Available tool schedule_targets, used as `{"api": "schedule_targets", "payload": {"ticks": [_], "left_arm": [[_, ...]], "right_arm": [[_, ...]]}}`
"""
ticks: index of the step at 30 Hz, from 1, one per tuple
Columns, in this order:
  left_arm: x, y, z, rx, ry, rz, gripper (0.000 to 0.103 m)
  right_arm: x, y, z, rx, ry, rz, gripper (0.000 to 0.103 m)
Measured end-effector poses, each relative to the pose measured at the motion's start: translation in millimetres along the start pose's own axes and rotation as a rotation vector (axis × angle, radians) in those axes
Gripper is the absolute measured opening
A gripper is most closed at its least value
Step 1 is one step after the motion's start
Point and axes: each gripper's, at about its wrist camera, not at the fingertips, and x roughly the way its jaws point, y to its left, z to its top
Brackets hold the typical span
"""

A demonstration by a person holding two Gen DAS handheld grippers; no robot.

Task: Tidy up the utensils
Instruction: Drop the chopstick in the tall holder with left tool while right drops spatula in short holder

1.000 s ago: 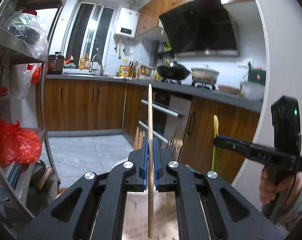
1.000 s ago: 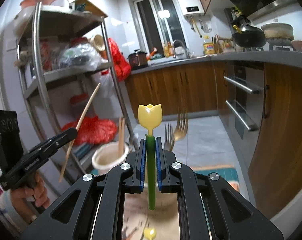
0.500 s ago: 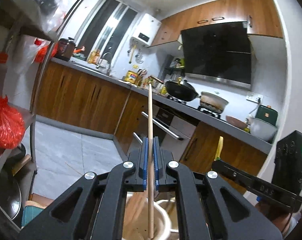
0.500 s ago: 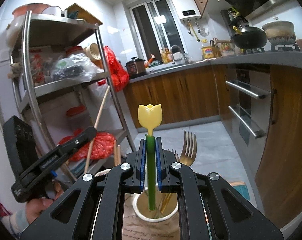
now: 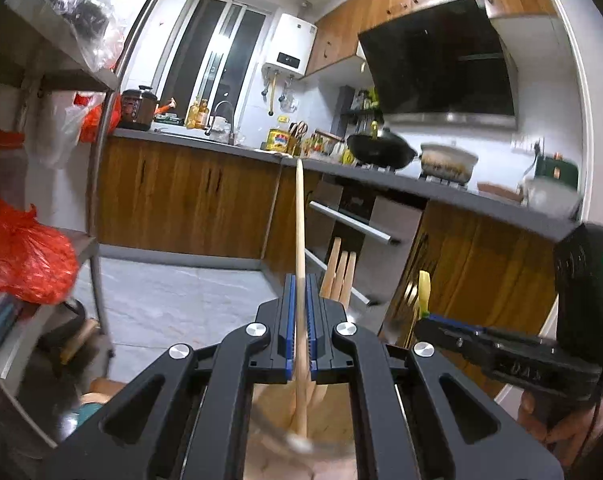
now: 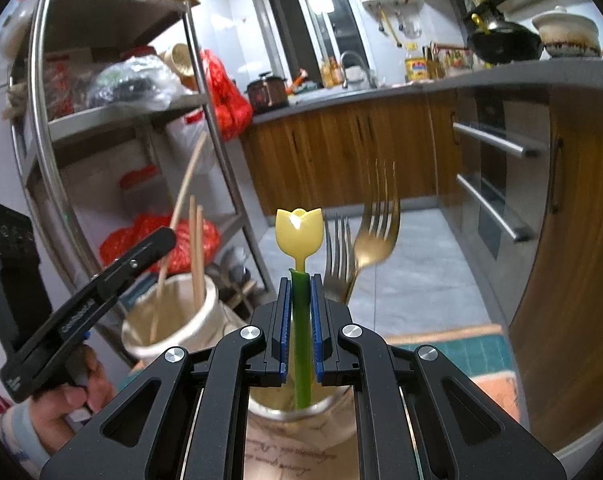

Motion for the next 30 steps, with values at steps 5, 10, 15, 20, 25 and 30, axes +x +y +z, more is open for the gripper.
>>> {"api": "schedule_targets", "payload": {"ticks": [5, 10, 15, 20, 25, 30], "left_arm": [[-12.2, -5.8, -5.5, 0.067, 0.071, 0.03, 0.005], [-15.9, -3.6, -8.1, 0.077, 0.124, 0.041, 0.005], [-18.8, 4.9, -9.7, 0.066, 0.134, 0.059, 0.005], [-18.3, 2.7, -4.8, 0.068, 0.139, 0.058, 0.005], [-20.7, -2.7, -0.4, 0.101, 0.135, 0.076, 0.011], [-26.0, -6.1, 3.8, 0.119, 0.118, 0.082, 0.025]], "right_arm": [[2.2, 0.5, -9.5, 0.004, 0.035, 0.003, 0.01], [5.2, 4.4, -16.4, -0.007, 0.064, -0.006, 0.01], [7.3, 9.7, -18.1, -0.021, 0.08, -0.014, 0.01], [14.9, 11.9, -21.2, -0.022, 0.122, -0.027, 0.01], [16.8, 14.0, -23.1, -0.019, 0.135, -0.026, 0.01], [15.7, 14.7, -22.3, -0.015, 0.127, -0.025, 0.011]]}}
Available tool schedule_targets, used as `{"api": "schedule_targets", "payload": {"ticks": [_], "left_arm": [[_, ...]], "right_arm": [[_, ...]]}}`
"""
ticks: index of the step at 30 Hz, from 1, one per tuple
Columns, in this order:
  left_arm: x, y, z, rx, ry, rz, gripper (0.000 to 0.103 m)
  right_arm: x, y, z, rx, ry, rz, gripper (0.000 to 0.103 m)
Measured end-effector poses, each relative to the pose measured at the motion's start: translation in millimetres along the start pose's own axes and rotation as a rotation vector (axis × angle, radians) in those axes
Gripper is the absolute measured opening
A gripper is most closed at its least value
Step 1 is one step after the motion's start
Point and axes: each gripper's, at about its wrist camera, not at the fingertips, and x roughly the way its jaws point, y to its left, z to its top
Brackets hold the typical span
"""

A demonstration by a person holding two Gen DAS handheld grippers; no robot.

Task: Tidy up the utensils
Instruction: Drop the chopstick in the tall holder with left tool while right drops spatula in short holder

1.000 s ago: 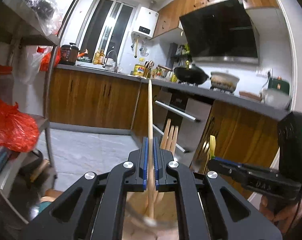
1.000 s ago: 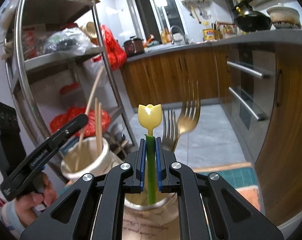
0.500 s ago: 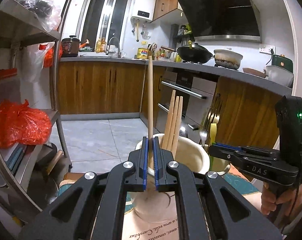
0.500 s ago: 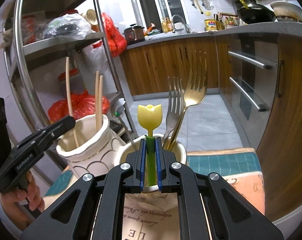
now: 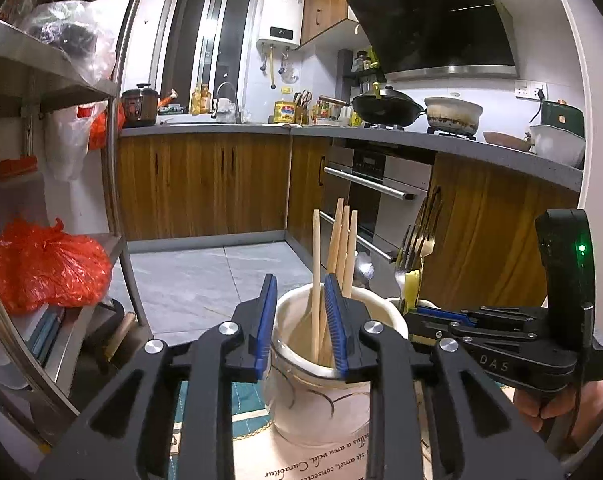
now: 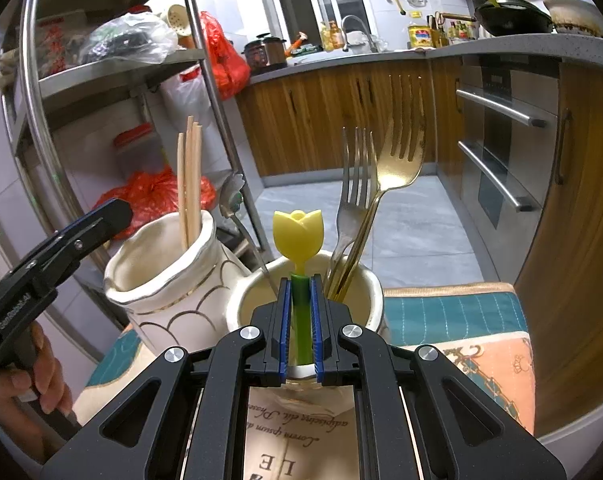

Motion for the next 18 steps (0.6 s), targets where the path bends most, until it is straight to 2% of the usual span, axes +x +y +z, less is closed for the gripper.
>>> {"api": "schedule_targets", "payload": {"ticks": [2, 4, 5, 7, 8, 10, 12, 16, 18], "left_arm": [[-1.8, 0.4, 1.7, -0.002, -0.004, 0.003, 0.028], [-4.6, 2.0, 2.9, -0.01, -0.009, 0.003, 0.039], [-6.3, 3.2, 3.4, -0.014, -0.012, 0.003, 0.04], [-9.0, 5.2, 5.3, -0.021, -0.013, 0.006, 0.048], [-10.7, 6.3, 5.7, -0.026, -0.016, 0.008, 0.051], [-14.0, 7.7, 6.2, -0.033, -0.023, 0.011, 0.063], [-19.0, 8.8, 6.8, -0.041, -0.029, 0.015, 0.07], [-27.0, 9.4, 7.7, -0.049, -0.036, 0.025, 0.082], [-31.2, 8.3, 7.2, -0.045, -0.038, 0.031, 0.087]], "right_arm": [[-2.7, -0.9, 0.0, 0.004, -0.014, 0.01, 0.018], [-6.4, -1.2, 0.2, 0.004, -0.028, 0.018, 0.024], [-8.5, -1.5, 0.5, 0.003, -0.036, 0.021, 0.025], [-13.9, -1.3, 0.4, 0.002, -0.056, 0.028, 0.038], [-16.2, -1.4, 0.5, 0.002, -0.065, 0.03, 0.041], [-22.5, -2.4, 0.0, 0.006, -0.088, 0.033, 0.059], [-29.6, -3.9, -1.1, 0.012, -0.11, 0.033, 0.071], [-43.8, -8.7, -3.6, 0.03, -0.141, 0.029, 0.089], [-54.1, -13.3, -5.3, 0.043, -0.164, 0.02, 0.095]]}}
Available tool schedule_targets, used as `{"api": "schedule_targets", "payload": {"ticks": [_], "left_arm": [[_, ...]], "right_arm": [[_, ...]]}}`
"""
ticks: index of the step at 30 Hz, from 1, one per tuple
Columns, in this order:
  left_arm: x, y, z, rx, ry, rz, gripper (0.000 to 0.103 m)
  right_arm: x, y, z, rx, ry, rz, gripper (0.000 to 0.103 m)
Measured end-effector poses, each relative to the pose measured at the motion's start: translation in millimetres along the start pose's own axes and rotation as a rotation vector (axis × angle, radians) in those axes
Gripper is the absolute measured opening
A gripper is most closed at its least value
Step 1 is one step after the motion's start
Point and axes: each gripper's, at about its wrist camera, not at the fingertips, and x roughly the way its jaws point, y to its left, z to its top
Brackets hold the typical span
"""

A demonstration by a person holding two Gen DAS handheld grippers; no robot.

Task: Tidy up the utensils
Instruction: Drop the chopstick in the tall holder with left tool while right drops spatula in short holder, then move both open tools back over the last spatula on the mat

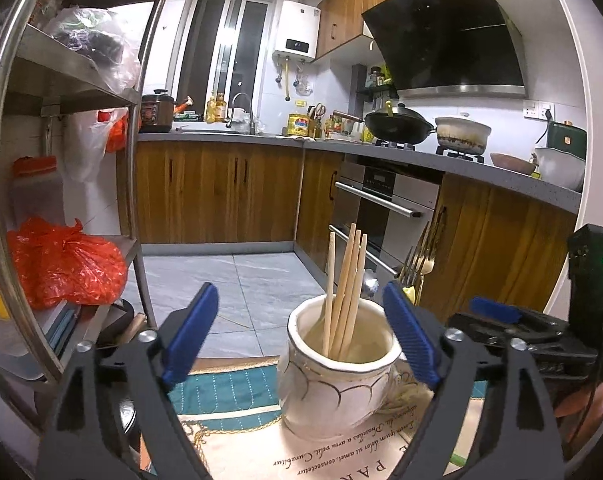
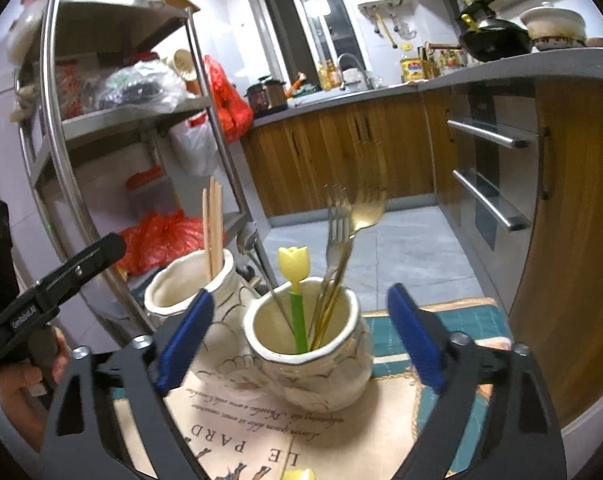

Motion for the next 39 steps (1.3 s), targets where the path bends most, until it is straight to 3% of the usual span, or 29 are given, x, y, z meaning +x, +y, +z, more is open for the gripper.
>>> {"api": "schedule_targets", "payload": {"ticks": [6, 15, 28, 39], "left_arm": [[-12.2, -5.1, -2.3, 0.021, 0.009, 0.015, 0.097], [-28.1, -13.3, -12.4, 0.05, 0.046, 0.013, 0.097], [-49.2, -15.0, -30.9, 0.064, 0.11, -0.005, 0.097], [-51.5, -16.3, -71.4, 0.069, 0.235, -0.015, 0.097]], "right_arm": [[-23.6, -9.4, 0.6, -0.007, -0.04, -0.073, 0.098], [-42.7, -16.4, -10.8, -0.029, -0.004, -0.16, 0.098], [-59.7, -16.4, -41.2, -0.071, 0.093, -0.182, 0.098], [-59.3, -3.9, -79.6, -0.145, 0.236, -0.162, 0.098]]}}
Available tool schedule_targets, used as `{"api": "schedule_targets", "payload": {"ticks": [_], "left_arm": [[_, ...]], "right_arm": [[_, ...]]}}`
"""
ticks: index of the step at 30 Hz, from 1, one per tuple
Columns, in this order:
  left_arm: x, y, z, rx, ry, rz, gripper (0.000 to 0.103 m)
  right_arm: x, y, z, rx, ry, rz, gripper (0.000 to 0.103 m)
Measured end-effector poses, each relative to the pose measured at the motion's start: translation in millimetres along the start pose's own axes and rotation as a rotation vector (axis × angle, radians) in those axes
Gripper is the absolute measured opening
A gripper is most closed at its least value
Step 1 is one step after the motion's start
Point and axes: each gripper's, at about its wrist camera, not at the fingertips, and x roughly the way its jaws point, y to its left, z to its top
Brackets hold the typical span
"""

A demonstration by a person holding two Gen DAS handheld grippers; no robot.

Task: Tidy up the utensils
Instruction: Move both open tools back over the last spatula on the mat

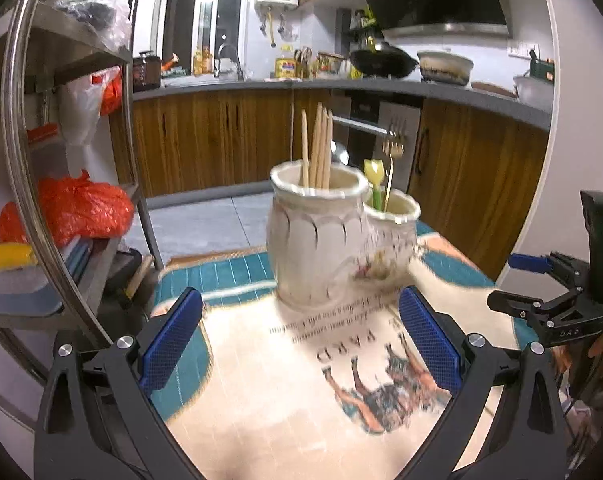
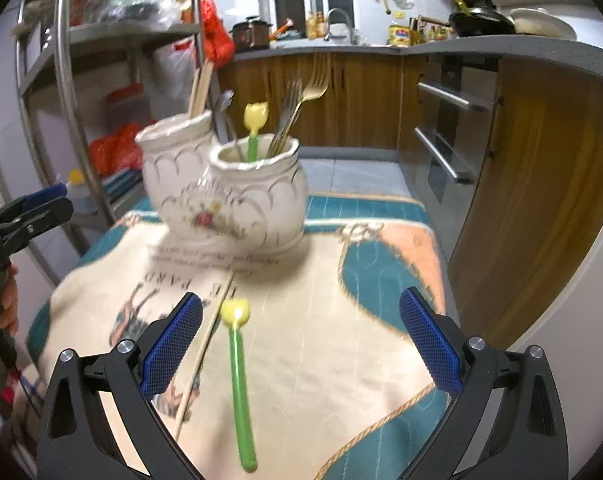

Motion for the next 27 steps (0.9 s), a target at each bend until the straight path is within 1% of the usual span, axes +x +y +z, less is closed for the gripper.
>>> {"api": "schedule_targets", "payload": {"ticks": [2, 4, 7, 10, 14, 19, 20, 21, 24, 27], "left_arm": [[4.5, -3.6, -8.6, -0.008, 0.035, -0.023, 0.097], [8.4, -9.0, -17.5, 0.002, 0.063, -0.035, 0.097], [13.8, -16.2, -29.8, 0.029, 0.101, -0.033, 0.097], [19.1, -19.3, -35.9, 0.043, 0.13, -0.022, 0.097], [23.3, -20.8, -39.2, 0.046, 0.147, -0.015, 0.097], [24.9, -22.0, -38.1, 0.053, 0.151, -0.007, 0.097], [25.1, -21.5, -38.1, 0.053, 0.152, -0.007, 0.097], [25.5, -21.1, -38.3, 0.053, 0.154, -0.006, 0.097], [26.1, -20.8, -38.2, 0.049, 0.158, -0.005, 0.097], [26.0, -22.2, -37.8, 0.051, 0.157, -0.007, 0.097]], "right_arm": [[4.4, 2.7, -4.8, -0.005, 0.022, 0.005, 0.098], [9.8, 4.9, -7.7, -0.016, 0.052, -0.009, 0.098], [19.3, 8.5, -12.9, -0.048, 0.108, -0.032, 0.098], [24.8, 12.3, -17.5, -0.072, 0.141, -0.026, 0.098], [30.1, 18.9, -21.3, -0.094, 0.168, 0.001, 0.098], [33.3, 25.9, -22.8, -0.125, 0.184, 0.037, 0.095], [33.4, 26.7, -22.6, -0.129, 0.186, 0.043, 0.091], [33.3, 27.3, -22.6, -0.134, 0.188, 0.047, 0.086], [33.4, 28.9, -21.9, -0.159, 0.198, 0.053, 0.075], [33.3, 29.2, -21.1, -0.157, 0.205, 0.073, 0.066]]}}
